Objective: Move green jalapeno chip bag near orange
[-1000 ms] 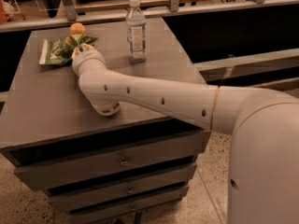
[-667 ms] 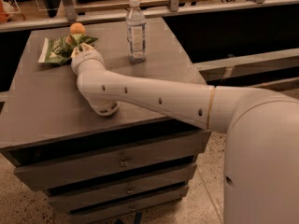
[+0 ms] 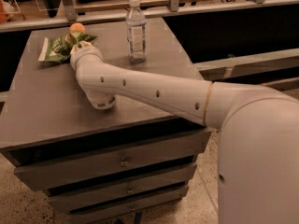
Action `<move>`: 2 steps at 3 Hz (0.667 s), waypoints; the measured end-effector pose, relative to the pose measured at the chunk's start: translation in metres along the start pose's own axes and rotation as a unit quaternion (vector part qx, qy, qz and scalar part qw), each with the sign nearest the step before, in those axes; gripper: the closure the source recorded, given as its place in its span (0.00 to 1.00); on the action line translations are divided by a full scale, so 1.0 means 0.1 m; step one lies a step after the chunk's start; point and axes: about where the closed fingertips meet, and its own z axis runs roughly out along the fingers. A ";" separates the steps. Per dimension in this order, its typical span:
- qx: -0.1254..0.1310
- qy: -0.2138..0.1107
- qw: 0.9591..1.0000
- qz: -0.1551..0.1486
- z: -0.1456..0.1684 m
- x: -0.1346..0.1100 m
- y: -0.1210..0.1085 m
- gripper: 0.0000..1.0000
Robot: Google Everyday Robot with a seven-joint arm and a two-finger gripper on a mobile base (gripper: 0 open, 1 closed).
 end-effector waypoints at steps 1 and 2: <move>-0.008 0.023 1.000 0.009 0.03 0.07 -0.01 1.00; -0.006 0.037 0.999 0.018 0.05 0.15 -0.01 0.82</move>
Offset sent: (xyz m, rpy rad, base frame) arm 0.0087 -0.0044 -0.0233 0.0105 0.1218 -0.0242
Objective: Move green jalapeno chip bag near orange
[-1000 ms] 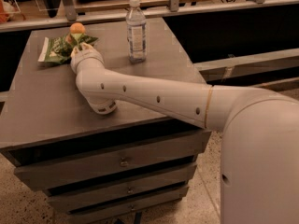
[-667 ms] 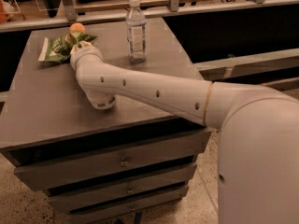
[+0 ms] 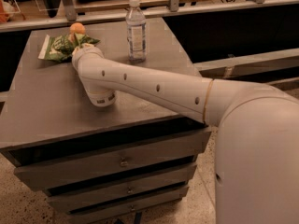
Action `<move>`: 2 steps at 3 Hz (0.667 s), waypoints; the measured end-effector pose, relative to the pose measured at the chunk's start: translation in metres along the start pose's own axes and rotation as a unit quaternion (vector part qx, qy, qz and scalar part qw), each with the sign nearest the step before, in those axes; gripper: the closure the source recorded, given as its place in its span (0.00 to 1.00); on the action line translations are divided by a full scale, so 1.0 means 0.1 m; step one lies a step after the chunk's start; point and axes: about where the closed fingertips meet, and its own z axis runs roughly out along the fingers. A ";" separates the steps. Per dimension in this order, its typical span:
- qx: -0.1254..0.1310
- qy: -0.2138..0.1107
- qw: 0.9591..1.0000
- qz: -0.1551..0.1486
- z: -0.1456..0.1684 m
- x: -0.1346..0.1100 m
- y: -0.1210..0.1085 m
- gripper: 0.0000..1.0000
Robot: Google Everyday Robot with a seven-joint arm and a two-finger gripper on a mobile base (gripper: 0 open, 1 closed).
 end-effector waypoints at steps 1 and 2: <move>-0.002 0.003 1.000 0.007 0.03 0.03 0.01 0.58; -0.003 0.001 1.000 0.008 0.05 0.03 0.03 0.35</move>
Offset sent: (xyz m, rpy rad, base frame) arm 0.0037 0.0045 -0.0043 0.0169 0.0057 0.0064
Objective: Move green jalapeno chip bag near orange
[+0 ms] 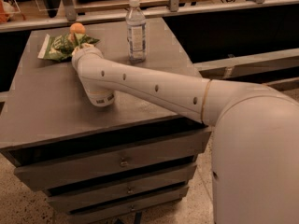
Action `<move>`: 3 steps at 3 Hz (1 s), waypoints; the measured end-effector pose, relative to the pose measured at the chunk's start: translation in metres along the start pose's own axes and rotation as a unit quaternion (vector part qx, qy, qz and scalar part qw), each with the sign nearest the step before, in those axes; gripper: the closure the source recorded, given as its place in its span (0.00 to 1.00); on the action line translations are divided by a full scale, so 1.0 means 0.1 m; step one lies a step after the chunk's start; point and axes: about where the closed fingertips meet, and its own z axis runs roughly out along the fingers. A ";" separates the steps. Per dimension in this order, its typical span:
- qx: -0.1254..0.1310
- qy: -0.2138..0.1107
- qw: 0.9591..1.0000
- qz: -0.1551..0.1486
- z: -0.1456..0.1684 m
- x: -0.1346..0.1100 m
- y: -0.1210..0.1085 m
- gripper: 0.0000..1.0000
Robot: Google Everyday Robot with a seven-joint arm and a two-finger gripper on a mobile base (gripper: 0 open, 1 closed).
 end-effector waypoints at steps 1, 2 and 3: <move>0.001 -0.009 1.000 0.000 -0.01 -0.02 0.01 0.12; -0.002 -0.022 1.000 0.001 -0.04 -0.07 0.02 0.00; -0.009 -0.025 1.000 0.001 -0.15 -0.19 0.03 0.00</move>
Offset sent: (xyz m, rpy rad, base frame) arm -0.0085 0.0017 0.0140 0.0399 -0.0664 0.0233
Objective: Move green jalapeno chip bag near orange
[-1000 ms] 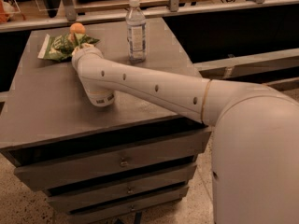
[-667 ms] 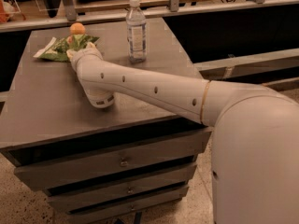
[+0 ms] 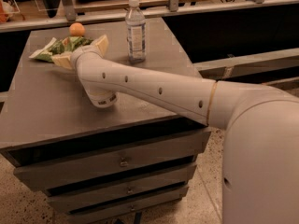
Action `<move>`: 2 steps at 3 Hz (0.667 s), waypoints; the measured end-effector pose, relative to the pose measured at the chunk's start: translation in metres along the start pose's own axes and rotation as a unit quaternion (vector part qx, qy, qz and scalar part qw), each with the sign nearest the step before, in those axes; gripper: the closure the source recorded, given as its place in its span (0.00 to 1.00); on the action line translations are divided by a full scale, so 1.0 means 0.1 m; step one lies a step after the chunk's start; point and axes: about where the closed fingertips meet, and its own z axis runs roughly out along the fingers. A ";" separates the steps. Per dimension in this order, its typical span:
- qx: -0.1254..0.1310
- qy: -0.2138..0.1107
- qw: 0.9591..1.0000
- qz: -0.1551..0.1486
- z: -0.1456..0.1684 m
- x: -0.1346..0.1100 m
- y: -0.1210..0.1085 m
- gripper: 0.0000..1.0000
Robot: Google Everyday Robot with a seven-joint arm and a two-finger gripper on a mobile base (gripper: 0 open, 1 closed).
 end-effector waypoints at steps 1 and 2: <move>0.003 0.002 1.000 0.004 -0.21 -0.09 -0.01 0.00; 0.003 0.005 1.000 0.006 -0.48 -0.11 0.02 0.00</move>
Offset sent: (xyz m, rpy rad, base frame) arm -0.0763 -0.0283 0.0189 0.0047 0.0248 -0.0095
